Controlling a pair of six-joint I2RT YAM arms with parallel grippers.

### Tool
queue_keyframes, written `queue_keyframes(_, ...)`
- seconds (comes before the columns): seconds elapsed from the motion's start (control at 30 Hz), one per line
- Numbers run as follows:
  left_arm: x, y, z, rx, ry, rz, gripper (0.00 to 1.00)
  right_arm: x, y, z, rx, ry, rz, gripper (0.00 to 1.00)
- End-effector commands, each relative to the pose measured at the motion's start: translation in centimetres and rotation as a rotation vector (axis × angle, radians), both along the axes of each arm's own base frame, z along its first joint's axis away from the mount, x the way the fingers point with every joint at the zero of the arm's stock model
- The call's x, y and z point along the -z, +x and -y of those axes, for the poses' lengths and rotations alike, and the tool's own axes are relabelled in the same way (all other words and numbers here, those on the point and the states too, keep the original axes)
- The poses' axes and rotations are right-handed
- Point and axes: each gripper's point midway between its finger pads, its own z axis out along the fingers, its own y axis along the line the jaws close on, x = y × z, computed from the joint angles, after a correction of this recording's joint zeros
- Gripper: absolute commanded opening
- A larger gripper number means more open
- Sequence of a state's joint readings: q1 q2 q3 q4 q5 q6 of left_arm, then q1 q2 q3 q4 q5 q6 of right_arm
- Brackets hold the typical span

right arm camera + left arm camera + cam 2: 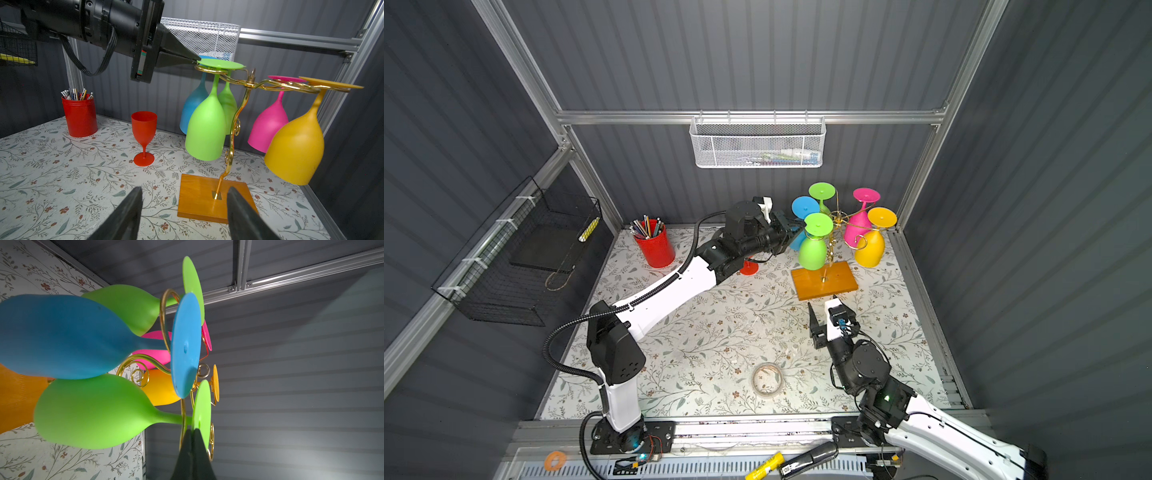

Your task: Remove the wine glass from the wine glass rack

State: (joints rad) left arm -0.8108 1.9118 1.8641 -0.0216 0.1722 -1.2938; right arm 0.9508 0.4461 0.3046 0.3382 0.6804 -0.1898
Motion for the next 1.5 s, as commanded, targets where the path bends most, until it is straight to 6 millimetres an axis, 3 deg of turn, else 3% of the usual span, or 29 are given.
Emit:
queue_keyframes(0.0, -2.5, -0.8, 0.6, 0.032, -0.046, 0.042, 0.0, -0.6, 0.0, 0.1, 0.001, 0.022, 0.006, 0.65)
queue_keyframes(0.63, -3.9, -4.3, 0.5, 0.08, -0.062, 0.064, 0.0, -1.0, -0.3, 0.7, 0.01, 0.044, 0.002, 0.65)
queue_keyframes(1.17, -4.7, -7.3, -2.7, 0.094, -0.056, 0.105, 0.0, -0.8, -0.6, 1.2, 0.009, 0.041, -0.032, 0.65)
queue_keyframes(1.47, -3.9, -8.9, -5.0, 0.086, -0.019, 0.127, 0.0, -0.2, -0.7, 0.7, -0.02, 0.033, -0.069, 0.66)
